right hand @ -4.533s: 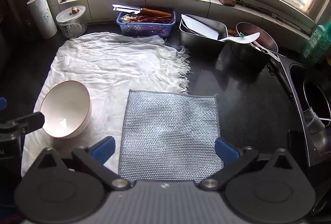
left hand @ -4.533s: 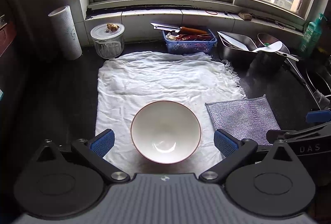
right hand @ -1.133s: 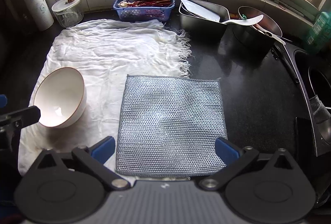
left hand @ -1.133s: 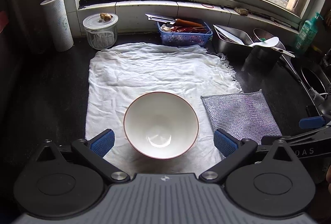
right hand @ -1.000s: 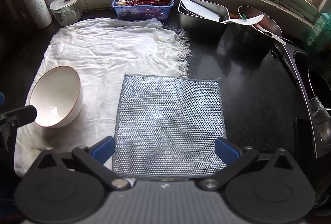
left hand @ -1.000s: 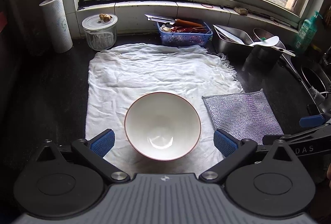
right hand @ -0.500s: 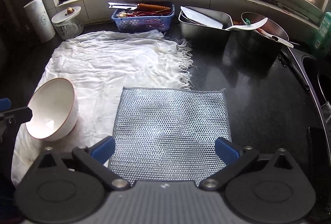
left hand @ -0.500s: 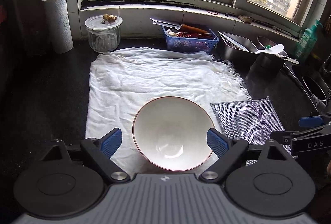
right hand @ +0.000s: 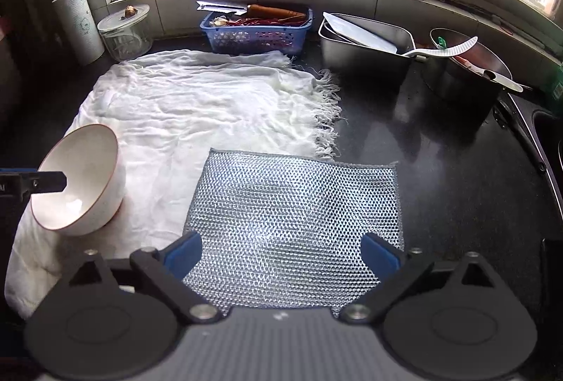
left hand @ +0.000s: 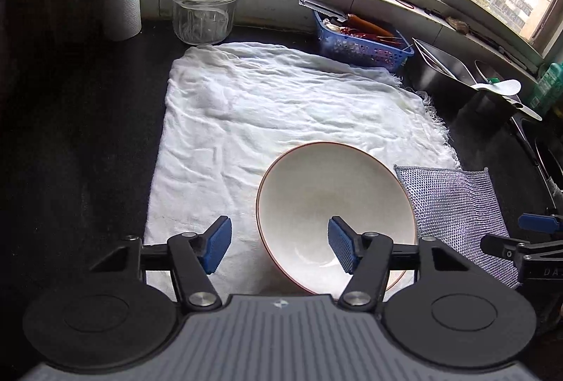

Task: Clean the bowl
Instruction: 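Grasp the bowl rim with the left gripper while the right gripper grasps the mesh pad edge, then lift the bowl with the left gripper while the right gripper carries the pad toward it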

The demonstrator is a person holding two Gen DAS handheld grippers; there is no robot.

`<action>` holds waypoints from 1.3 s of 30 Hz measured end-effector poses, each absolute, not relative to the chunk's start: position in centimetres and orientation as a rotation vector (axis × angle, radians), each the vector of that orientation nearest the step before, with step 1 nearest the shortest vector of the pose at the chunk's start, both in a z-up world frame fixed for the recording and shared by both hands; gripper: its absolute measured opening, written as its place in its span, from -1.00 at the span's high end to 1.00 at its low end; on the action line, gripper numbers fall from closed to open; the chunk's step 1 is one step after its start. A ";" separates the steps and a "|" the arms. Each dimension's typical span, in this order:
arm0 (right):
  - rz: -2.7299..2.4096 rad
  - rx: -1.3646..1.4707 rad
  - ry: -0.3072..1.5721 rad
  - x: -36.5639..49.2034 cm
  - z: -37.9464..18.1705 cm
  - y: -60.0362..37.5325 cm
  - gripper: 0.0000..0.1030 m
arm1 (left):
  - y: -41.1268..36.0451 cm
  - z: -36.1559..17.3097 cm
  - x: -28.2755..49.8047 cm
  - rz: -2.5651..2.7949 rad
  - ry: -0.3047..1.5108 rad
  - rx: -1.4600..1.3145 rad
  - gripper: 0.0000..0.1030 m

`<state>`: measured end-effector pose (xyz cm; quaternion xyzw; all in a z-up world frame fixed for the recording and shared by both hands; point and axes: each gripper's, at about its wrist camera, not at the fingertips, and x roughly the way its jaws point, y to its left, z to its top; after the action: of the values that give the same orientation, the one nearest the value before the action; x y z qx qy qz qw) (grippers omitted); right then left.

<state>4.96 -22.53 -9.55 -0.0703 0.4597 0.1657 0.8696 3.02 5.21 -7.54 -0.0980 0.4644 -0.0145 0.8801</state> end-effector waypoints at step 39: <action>0.442 -0.158 0.899 7.2 -12.0 -25.0 0.92 | 5.1 -9.4 4.8 -0.052 1.031 -0.243 0.20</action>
<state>7.23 -24.99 -11.99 -0.0758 0.4305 0.2118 0.8741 4.83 5.07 -9.41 -0.1157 0.4916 -0.0247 0.8628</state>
